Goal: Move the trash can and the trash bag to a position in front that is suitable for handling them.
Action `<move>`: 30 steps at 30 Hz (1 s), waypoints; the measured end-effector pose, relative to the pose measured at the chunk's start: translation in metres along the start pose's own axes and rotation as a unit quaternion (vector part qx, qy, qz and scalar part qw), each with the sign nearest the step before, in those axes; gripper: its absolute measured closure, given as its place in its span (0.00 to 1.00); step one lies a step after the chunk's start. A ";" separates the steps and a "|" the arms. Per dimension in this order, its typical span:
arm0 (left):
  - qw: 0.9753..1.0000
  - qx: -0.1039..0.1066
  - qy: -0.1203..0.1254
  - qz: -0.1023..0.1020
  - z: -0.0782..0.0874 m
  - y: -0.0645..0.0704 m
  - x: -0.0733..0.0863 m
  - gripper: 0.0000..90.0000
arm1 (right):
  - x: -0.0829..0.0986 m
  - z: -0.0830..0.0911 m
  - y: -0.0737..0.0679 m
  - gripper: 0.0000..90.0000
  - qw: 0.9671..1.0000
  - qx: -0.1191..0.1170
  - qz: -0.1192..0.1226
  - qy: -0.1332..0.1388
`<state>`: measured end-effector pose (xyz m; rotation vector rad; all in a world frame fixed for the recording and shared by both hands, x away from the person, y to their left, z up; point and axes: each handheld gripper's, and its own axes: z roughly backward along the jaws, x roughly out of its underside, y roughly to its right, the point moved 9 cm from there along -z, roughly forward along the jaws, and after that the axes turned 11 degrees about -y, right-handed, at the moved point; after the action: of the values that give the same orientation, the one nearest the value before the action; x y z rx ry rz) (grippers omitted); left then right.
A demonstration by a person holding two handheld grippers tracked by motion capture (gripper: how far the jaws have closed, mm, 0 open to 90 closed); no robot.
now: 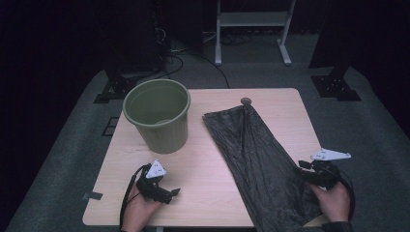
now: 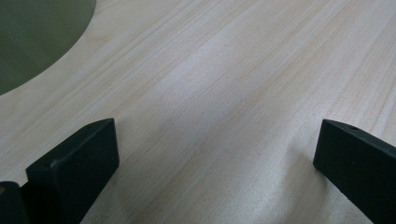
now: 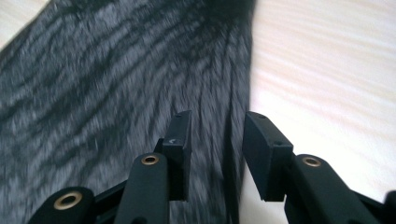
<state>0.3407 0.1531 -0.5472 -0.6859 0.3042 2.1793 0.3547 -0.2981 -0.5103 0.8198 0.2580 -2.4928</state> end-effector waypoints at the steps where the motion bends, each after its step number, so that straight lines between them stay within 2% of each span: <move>1: 1.000 0.000 0.000 0.000 0.000 0.000 0.000 0.00 | -0.005 -0.003 -0.001 0.69 1.000 -0.002 0.002 -0.001; 5: 1.000 0.000 0.000 0.000 0.000 0.000 0.000 0.00 | -0.018 -0.018 0.001 0.68 1.000 0.008 0.011 -0.016; 12: 1.000 0.000 0.000 0.000 0.000 0.000 0.000 0.00 | -0.030 -0.041 0.015 0.65 0.999 0.008 -0.007 -0.030; 16: 1.000 0.000 0.000 0.000 0.000 0.000 0.000 0.00 | -0.033 -0.050 0.018 0.66 0.999 0.005 -0.008 -0.037; 17: 1.000 0.000 0.000 0.000 0.000 0.000 0.000 0.00 | -0.032 -0.055 0.017 0.76 0.999 -0.004 -0.007 -0.044; 18: 1.000 0.000 0.000 0.000 0.000 0.000 0.000 0.00 | -0.031 -0.056 0.016 0.81 0.999 -0.003 -0.006 -0.050; 19: 1.000 0.000 0.000 0.000 0.000 0.000 0.000 0.00 | -0.031 -0.056 0.016 0.90 0.999 -0.002 0.000 -0.052; 22: 1.000 0.000 0.000 0.000 0.000 0.000 0.000 0.00 | -0.031 -0.053 0.015 1.00 0.999 0.001 0.006 -0.051; 25: 1.000 0.000 0.000 0.000 0.000 0.000 0.000 0.00 | -0.029 -0.046 0.019 1.00 0.999 0.009 0.003 -0.047; 30: 1.000 0.000 0.000 0.000 0.000 0.000 0.000 0.00 | -0.018 -0.038 0.029 1.00 0.998 0.023 -0.005 -0.057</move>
<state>0.3407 0.1531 -0.5472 -0.6859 0.3042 2.1794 0.4016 -0.3034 -0.5309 0.6925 0.1651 -2.5529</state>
